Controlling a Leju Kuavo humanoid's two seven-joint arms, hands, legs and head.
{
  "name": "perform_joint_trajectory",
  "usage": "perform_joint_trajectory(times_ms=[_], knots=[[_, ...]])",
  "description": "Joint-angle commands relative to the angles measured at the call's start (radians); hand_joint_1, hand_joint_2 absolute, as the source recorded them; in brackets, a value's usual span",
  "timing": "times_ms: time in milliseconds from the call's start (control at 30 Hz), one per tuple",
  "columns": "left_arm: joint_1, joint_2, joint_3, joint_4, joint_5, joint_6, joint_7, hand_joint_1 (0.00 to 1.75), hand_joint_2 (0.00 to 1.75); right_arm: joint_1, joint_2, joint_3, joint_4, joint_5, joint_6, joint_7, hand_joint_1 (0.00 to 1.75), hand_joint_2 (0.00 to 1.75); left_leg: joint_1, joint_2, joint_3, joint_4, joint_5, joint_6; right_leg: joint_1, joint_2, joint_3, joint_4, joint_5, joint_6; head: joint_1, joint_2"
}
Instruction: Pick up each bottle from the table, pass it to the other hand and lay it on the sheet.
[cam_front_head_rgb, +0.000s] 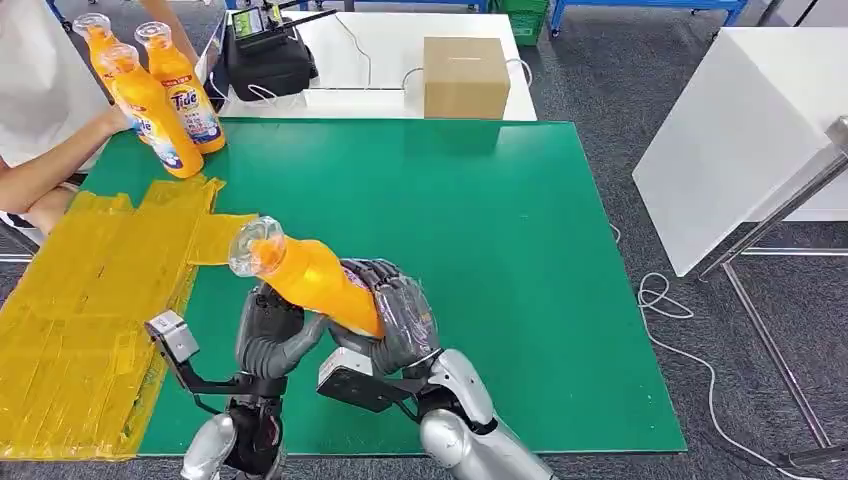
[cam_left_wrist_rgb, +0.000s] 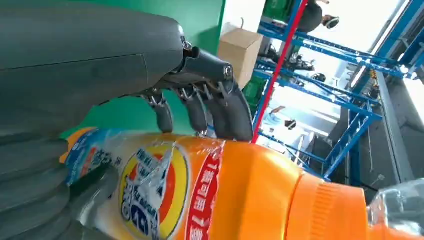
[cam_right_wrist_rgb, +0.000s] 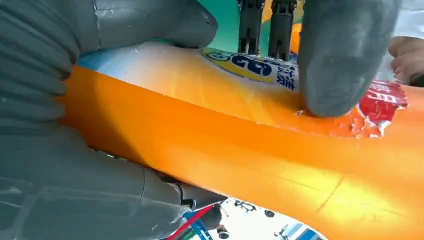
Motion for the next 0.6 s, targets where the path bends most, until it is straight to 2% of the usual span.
perform_joint_trajectory(times_ms=[33,133,267,367,600], knots=[[-0.084,-0.014,0.027,0.003,0.012,-0.011,0.017,0.0,1.75,0.016,-0.018,0.07,0.123,0.023,-0.001,-0.01,1.75,1.75,0.001,-0.004,0.004,-0.001,-0.001,-0.002,0.0,-0.004,0.006,-0.002,-0.002,0.0,0.0,0.0],[-0.085,-0.013,0.019,0.009,0.01,-0.01,0.02,0.0,1.75,0.016,-0.017,0.068,0.126,0.029,-0.007,-0.004,1.75,1.75,0.001,-0.003,0.003,-0.001,-0.001,-0.002,0.001,-0.004,0.005,-0.001,-0.002,0.0,0.0,0.0],[-0.092,-0.011,0.014,0.025,0.008,-0.006,0.033,0.0,1.75,0.014,-0.017,0.073,0.134,0.051,-0.021,0.004,1.75,1.75,0.0,-0.005,0.01,-0.002,-0.003,-0.004,0.0,-0.006,0.012,-0.002,-0.004,-0.001,0.0,0.0],[-0.103,-0.008,0.01,0.05,0.011,-0.011,0.052,0.0,1.75,0.009,-0.014,0.084,0.141,0.075,-0.037,0.005,1.75,1.75,0.0,-0.001,0.003,-0.001,-0.001,-0.001,0.0,-0.001,0.004,-0.001,-0.001,0.0,0.0,0.0],[-0.135,0.002,-0.01,0.114,0.015,-0.034,0.096,0.0,1.75,-0.003,-0.007,0.096,0.151,0.097,-0.059,0.007,1.75,1.75,0.0,-0.002,0.004,-0.001,-0.001,-0.002,0.0,-0.002,0.006,-0.001,-0.002,0.0,0.0,0.0]])
